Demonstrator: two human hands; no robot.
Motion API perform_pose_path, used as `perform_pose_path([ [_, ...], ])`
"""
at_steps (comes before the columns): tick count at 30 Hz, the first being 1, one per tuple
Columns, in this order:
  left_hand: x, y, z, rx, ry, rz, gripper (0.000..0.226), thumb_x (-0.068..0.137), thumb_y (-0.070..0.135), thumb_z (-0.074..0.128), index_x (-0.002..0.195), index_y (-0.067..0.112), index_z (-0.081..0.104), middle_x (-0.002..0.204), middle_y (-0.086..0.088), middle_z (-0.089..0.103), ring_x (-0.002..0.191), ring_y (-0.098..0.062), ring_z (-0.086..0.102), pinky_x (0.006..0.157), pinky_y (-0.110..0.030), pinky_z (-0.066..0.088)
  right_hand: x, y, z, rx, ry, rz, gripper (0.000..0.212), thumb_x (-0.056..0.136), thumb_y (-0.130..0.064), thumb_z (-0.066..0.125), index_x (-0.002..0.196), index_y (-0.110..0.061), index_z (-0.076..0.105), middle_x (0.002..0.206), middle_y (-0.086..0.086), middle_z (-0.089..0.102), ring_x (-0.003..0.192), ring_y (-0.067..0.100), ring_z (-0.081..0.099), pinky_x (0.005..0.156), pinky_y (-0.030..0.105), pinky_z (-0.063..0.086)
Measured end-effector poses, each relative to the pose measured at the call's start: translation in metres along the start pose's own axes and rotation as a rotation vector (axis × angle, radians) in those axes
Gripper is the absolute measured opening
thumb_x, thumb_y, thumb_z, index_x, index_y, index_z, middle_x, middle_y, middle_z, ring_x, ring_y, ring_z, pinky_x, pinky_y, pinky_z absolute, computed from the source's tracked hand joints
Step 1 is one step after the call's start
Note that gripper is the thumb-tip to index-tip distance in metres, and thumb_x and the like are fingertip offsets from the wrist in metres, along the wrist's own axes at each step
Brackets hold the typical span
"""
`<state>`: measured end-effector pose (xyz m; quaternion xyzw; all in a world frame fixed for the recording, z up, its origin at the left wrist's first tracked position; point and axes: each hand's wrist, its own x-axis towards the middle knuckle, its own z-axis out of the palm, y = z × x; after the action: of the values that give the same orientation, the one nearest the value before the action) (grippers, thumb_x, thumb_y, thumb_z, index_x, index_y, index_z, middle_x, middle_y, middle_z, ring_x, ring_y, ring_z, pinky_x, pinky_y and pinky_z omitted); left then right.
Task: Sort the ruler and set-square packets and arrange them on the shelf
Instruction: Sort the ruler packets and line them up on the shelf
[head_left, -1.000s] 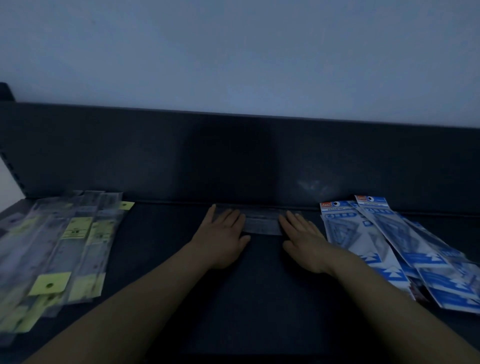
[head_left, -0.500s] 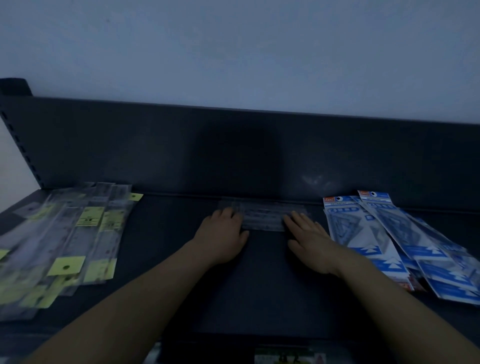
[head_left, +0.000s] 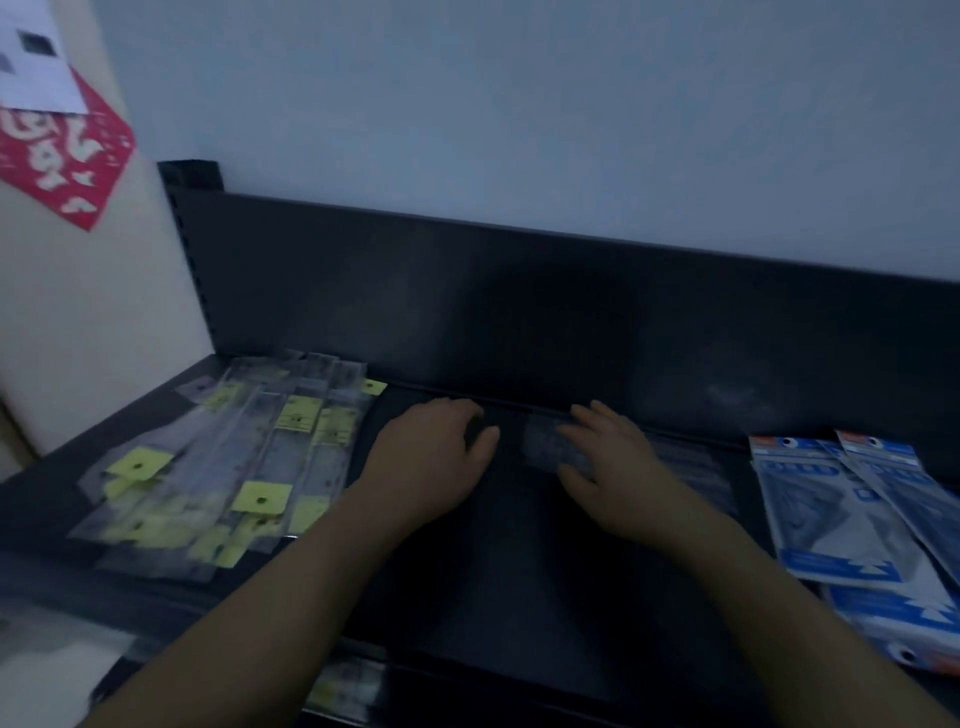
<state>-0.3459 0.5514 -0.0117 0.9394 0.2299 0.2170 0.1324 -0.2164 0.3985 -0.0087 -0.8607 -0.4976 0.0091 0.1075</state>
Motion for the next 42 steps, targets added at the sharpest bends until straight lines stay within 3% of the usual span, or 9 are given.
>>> perform_pose_path([
  [4,-0.018,-0.05,-0.038,0.005,0.108,-0.099,0.033,0.092,0.042,0.051,0.114,0.021,0.065,0.106,0.001,0.07,0.097,-0.02,0.063,0.083,-0.035,0.05,0.022,-0.054,0.004,0.025,-0.019,-0.103,0.05,0.099,-0.034,0.04,0.146,-0.018,0.034,0.16,0.002,0.013,0.148,0.017,0.0,0.12,0.033,-0.001],
  [8,-0.035,-0.116,-0.075,0.093,0.113,-0.254,0.039,0.089,0.039,0.06,0.121,0.018,0.062,0.112,-0.002,0.066,0.103,-0.022,0.06,0.086,-0.031,0.046,0.046,-0.11,0.01,0.087,-0.05,-0.169,0.048,0.099,-0.034,0.042,0.145,-0.02,0.036,0.159,-0.001,0.016,0.147,0.014,0.004,0.119,0.028,0.005],
  [12,-0.043,-0.18,-0.091,0.171,-0.015,-0.405,0.067,0.072,0.066,0.065,0.119,0.019,0.059,0.118,-0.005,0.061,0.108,-0.026,0.056,0.089,-0.037,0.049,0.067,-0.166,0.015,0.242,-0.088,-0.175,0.036,0.099,-0.021,0.045,0.134,-0.015,0.052,0.135,-0.014,0.04,0.121,-0.002,0.034,0.093,-0.003,0.022],
  [17,-0.041,-0.208,-0.09,0.076,-0.193,-0.415,0.073,0.061,0.072,0.069,0.112,0.022,0.053,0.116,-0.003,0.053,0.103,-0.024,0.054,0.084,-0.034,0.047,0.088,-0.218,0.038,0.284,-0.141,-0.051,0.035,0.098,-0.026,0.047,0.124,-0.005,0.057,0.141,0.008,0.044,0.128,0.02,0.04,0.1,0.026,0.034],
  [23,-0.038,-0.228,-0.096,-0.061,-0.208,-0.323,0.054,0.071,0.058,0.071,0.106,0.021,0.054,0.098,0.006,0.055,0.087,-0.014,0.054,0.07,-0.026,0.041,0.093,-0.258,0.072,0.336,-0.079,0.107,0.054,0.087,-0.051,0.059,0.121,-0.01,0.052,0.123,0.003,0.046,0.113,0.019,0.043,0.096,0.033,0.041],
  [28,-0.034,-0.241,-0.102,-0.228,-0.253,-0.33,0.024,0.079,0.039,0.072,0.078,0.017,0.063,0.08,0.001,0.064,0.074,-0.012,0.061,0.067,-0.026,0.048,0.093,-0.263,0.079,0.382,-0.034,0.159,0.054,0.09,-0.038,0.06,0.138,-0.023,0.04,0.147,-0.001,0.031,0.139,0.015,0.023,0.107,0.022,0.021],
  [32,-0.035,-0.257,-0.108,-0.511,-0.294,-0.377,0.018,0.087,0.028,0.068,0.088,0.01,0.068,0.082,-0.004,0.069,0.068,-0.011,0.062,0.057,-0.02,0.05,0.096,-0.26,0.081,0.408,-0.023,0.207,0.058,0.089,-0.037,0.062,0.142,-0.025,0.039,0.158,-0.004,0.016,0.145,0.012,0.013,0.114,0.024,0.015],
  [38,-0.039,-0.267,-0.119,-0.986,-0.179,-0.588,0.017,0.095,0.012,0.053,0.086,0.0,0.059,0.054,-0.004,0.059,0.041,-0.01,0.052,0.044,-0.024,0.039,0.105,-0.278,0.08,0.369,0.007,0.251,0.039,0.086,-0.053,0.058,0.105,-0.019,0.064,0.159,0.002,0.011,0.147,0.014,0.002,0.115,0.034,0.018],
  [42,-0.044,-0.271,-0.12,-1.184,-0.201,-0.639,0.01,0.091,0.007,0.059,0.086,0.0,0.062,0.067,-0.01,0.072,0.059,-0.02,0.067,0.063,-0.036,0.05,0.113,-0.289,0.088,0.345,-0.017,0.275,0.035,0.077,-0.061,0.063,0.075,-0.029,0.048,0.152,0.007,0.026,0.145,0.018,0.01,0.112,0.035,0.025],
])
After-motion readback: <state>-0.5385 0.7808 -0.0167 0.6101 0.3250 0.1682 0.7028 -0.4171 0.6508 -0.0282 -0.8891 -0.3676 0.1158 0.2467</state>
